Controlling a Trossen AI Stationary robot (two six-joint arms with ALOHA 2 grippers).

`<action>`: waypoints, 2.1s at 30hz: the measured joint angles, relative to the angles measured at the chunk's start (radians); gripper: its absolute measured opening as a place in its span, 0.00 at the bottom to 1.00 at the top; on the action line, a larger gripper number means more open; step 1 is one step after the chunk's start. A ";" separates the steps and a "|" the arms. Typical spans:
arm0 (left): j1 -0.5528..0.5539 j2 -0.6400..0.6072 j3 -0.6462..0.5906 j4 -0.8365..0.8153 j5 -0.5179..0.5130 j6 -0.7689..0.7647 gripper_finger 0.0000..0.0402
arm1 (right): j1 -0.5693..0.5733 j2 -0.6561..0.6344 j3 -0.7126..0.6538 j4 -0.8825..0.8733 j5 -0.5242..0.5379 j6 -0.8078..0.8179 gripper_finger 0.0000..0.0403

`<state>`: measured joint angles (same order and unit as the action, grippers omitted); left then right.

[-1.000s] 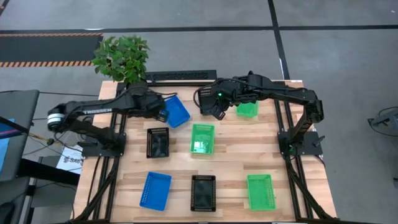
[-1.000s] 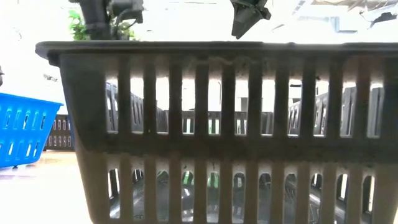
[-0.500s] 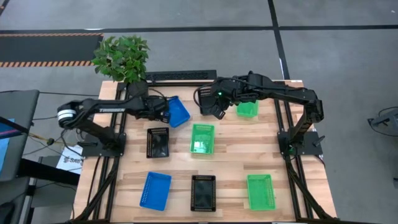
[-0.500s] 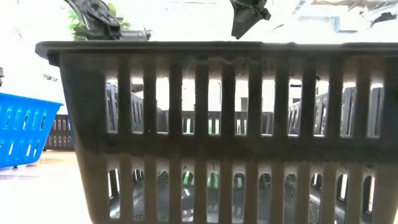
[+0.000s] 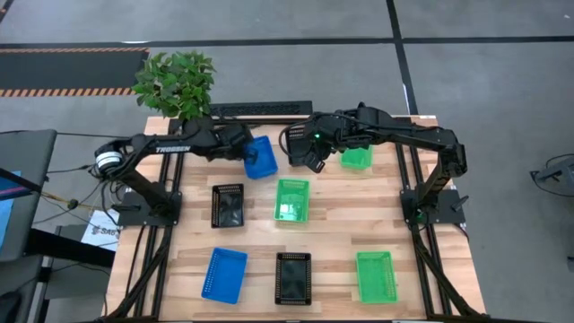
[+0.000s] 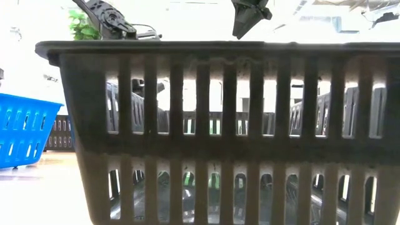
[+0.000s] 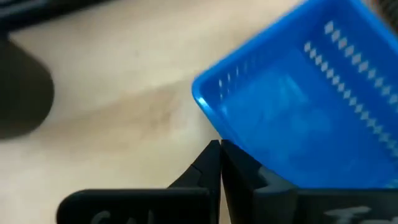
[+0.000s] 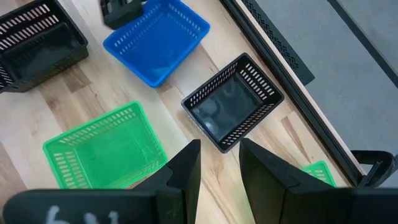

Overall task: Stack baskets by color
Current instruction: Stack the middle blue bin on the top blue bin

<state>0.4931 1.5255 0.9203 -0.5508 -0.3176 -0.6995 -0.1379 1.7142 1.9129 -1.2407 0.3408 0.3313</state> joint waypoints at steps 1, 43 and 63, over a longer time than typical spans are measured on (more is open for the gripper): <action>0.013 0.005 0.000 0.027 0.012 0.006 0.00 | 0.000 0.000 0.000 0.000 0.000 0.000 0.33; -0.381 0.132 0.122 0.043 0.273 0.445 0.00 | -0.015 0.001 -0.203 0.040 -0.010 0.012 0.32; -0.185 0.192 0.122 0.221 0.195 0.477 0.00 | -0.015 0.000 -0.203 0.011 -0.005 0.018 0.31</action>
<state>0.3079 1.7180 1.0428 -0.3299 -0.1225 -0.2227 -0.1528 1.7145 1.7096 -1.2295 0.3355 0.3496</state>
